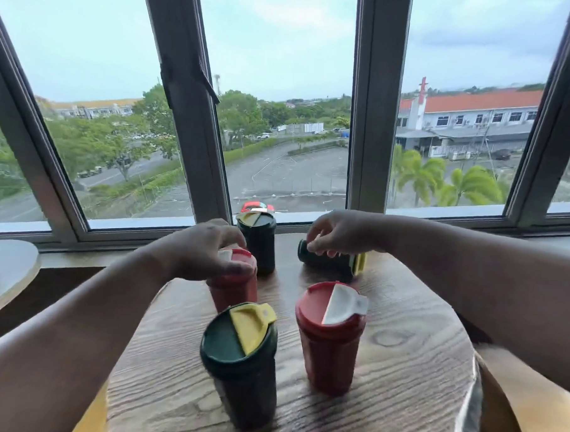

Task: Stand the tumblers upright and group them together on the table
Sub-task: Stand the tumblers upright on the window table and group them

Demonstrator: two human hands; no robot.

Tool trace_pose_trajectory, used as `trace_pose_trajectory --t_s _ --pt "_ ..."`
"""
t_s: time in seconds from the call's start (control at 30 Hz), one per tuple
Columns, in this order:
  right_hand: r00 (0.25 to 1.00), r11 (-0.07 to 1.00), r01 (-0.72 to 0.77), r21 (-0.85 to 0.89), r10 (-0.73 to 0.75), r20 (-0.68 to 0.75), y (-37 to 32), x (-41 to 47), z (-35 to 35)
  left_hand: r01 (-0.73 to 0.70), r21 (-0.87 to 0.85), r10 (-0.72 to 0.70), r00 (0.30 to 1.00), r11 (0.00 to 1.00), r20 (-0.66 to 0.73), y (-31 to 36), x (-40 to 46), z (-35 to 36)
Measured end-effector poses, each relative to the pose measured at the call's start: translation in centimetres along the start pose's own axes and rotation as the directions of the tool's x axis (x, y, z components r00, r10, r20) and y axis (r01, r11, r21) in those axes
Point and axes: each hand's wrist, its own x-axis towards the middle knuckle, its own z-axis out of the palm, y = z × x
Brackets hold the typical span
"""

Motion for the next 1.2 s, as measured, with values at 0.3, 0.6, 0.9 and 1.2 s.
trace_pose_trajectory --t_s 0.3,0.6,0.9,1.2 --pt "0.995 0.998 -0.026 -0.062 0.019 -0.1 9.9 -0.7 -2.7 -0.156 0.145 0.146 0.986 0.977 0.081 10.9 9.0 0.6" --pt "0.998 0.985 0.033 0.168 -0.042 0.05 16.9 2.9 -1.0 -0.191 0.426 0.082 0.962 0.884 0.261 16.2 17.4 3.8" --pt "0.988 0.944 0.14 0.299 -0.154 0.022 16.8 4.1 0.9 -0.298 0.595 0.091 0.931 0.747 0.352 17.6 20.2 6.6" --pt "0.979 0.863 0.181 0.472 -0.204 -0.004 15.5 3.3 -0.2 -0.169 0.446 0.048 0.962 0.879 0.27 17.8 18.0 4.2"
